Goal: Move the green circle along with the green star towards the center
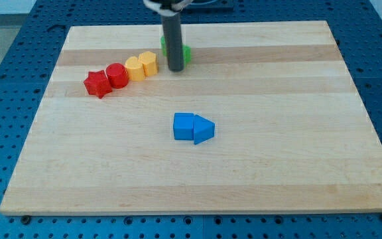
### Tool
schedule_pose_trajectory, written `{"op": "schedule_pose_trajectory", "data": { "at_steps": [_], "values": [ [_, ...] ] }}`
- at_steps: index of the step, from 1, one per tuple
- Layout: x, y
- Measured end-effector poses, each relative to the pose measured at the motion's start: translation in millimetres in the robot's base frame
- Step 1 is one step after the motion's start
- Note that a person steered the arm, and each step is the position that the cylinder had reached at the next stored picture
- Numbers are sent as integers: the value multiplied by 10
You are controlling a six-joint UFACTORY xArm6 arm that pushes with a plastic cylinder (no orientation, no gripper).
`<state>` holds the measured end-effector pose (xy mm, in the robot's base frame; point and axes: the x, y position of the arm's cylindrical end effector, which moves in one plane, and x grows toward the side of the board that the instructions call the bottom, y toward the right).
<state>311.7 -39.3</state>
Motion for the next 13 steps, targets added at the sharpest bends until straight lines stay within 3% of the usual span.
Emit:
{"op": "schedule_pose_trajectory", "data": {
  "at_steps": [2,4,5,7,8,11,13],
  "values": [
    [-194,488],
    [-1091,1255],
    [-1178,738],
    [-1140,-639],
    [-881,-786],
    [-687,101],
    [-336,677]
  ]
}}
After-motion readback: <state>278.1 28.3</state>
